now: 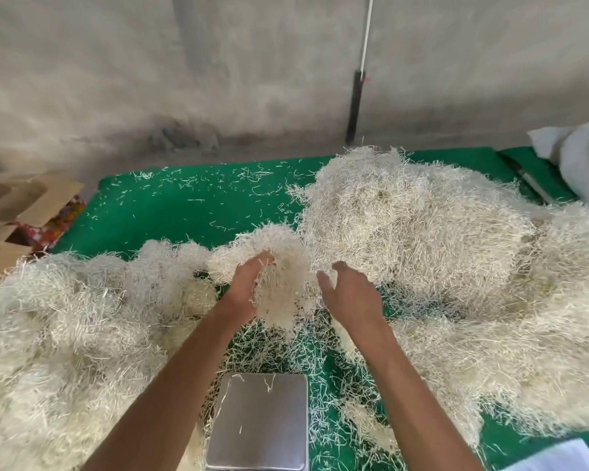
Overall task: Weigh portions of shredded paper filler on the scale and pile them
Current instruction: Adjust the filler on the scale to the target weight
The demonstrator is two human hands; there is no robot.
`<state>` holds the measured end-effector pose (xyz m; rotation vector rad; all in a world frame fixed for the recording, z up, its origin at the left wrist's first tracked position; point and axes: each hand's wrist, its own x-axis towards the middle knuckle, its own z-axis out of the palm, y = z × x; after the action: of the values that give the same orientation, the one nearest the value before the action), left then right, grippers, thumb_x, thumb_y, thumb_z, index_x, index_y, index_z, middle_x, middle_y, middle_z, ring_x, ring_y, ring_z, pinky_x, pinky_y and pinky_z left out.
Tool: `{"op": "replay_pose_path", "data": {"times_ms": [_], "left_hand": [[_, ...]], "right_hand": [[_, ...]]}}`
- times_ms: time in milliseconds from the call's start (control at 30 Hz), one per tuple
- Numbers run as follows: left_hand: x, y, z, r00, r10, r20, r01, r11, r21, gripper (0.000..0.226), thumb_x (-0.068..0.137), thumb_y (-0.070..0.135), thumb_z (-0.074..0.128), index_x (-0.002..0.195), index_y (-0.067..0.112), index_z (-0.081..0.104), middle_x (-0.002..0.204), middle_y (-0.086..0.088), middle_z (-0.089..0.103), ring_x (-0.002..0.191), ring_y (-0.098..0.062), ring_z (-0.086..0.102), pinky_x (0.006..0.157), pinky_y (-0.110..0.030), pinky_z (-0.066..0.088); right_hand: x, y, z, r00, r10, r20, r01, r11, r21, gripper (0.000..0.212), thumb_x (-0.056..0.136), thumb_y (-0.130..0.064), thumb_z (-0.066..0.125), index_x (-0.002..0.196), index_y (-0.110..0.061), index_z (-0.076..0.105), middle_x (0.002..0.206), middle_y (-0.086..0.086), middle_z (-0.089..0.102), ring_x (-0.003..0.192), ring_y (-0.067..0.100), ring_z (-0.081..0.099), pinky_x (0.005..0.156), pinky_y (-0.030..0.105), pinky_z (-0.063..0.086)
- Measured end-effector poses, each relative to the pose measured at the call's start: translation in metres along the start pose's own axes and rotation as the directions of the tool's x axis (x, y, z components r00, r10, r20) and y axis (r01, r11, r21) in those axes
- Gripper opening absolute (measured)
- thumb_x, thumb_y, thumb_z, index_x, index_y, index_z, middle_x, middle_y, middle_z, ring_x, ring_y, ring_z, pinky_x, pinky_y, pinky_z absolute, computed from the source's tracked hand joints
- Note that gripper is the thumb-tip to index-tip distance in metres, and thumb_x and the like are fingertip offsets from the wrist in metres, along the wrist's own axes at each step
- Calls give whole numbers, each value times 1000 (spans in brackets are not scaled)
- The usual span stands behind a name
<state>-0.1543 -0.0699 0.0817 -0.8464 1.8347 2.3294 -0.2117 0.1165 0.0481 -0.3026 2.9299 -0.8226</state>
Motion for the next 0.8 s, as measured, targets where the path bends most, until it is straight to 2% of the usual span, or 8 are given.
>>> {"op": "replay_pose_path", "data": {"times_ms": [100,167,233,333,500,633,733,800], "left_hand": [[-12,7,0,991,95,98,-117,962,247,49,93,-9,51,125,28,56,114,21,46,109,0,40,79,-10,50],[-31,21,3,979,106,174,-160,931,329,20,99,12,54,115,23,61,127,-2,58,121,-20,50,94,-34,52],[-42,23,1,954,130,271,-221,914,340,25,101,29,52,123,38,60,142,12,52,130,-14,43,109,-44,38],[-54,14,-3,983,113,148,-163,906,390,66,89,66,49,150,46,33,161,17,23,146,-11,19,118,-45,17],[-69,-12,-21,979,168,-118,-127,948,292,91,90,44,68,159,22,14,164,-13,20,144,-35,33,115,-51,31],[-102,-30,-54,988,102,118,-107,994,36,89,58,81,72,139,63,38,156,27,27,143,-4,34,110,-40,41],[-108,-46,-72,978,-82,190,133,951,-278,127,37,92,73,146,33,45,152,4,41,146,-34,34,107,-41,46],[-115,-52,-77,919,-67,388,223,901,-372,123,55,89,72,154,25,36,158,-12,38,144,-48,32,110,-56,41]], "right_hand": [[-8,-34,-18,1000,-11,17,-6,665,746,30,111,-48,32,127,-31,50,87,-12,66,69,5,59,72,41,59],[-16,-53,-22,924,9,383,-369,286,884,36,111,-49,26,125,-28,52,102,-4,71,104,18,69,99,53,55],[-29,-56,-13,845,-91,528,-516,124,847,51,111,-52,30,136,-19,58,131,10,70,130,33,60,113,63,42],[-55,-54,-5,860,-146,488,-486,55,872,52,108,-52,44,145,-16,55,140,17,63,134,38,57,115,65,38],[-96,-66,9,917,-60,394,-369,250,895,117,73,-66,83,164,-32,17,167,4,27,154,29,26,123,54,22],[-113,-79,17,951,79,300,-310,243,919,120,66,-63,80,163,-33,16,167,3,23,151,34,29,119,61,30],[-113,-93,10,949,17,314,-314,2,949,119,71,-53,82,165,-20,16,164,18,30,150,38,34,120,68,27],[-118,-104,3,959,5,284,-283,-67,957,128,63,-52,85,165,-19,15,167,16,28,152,38,31,121,69,23]]}}
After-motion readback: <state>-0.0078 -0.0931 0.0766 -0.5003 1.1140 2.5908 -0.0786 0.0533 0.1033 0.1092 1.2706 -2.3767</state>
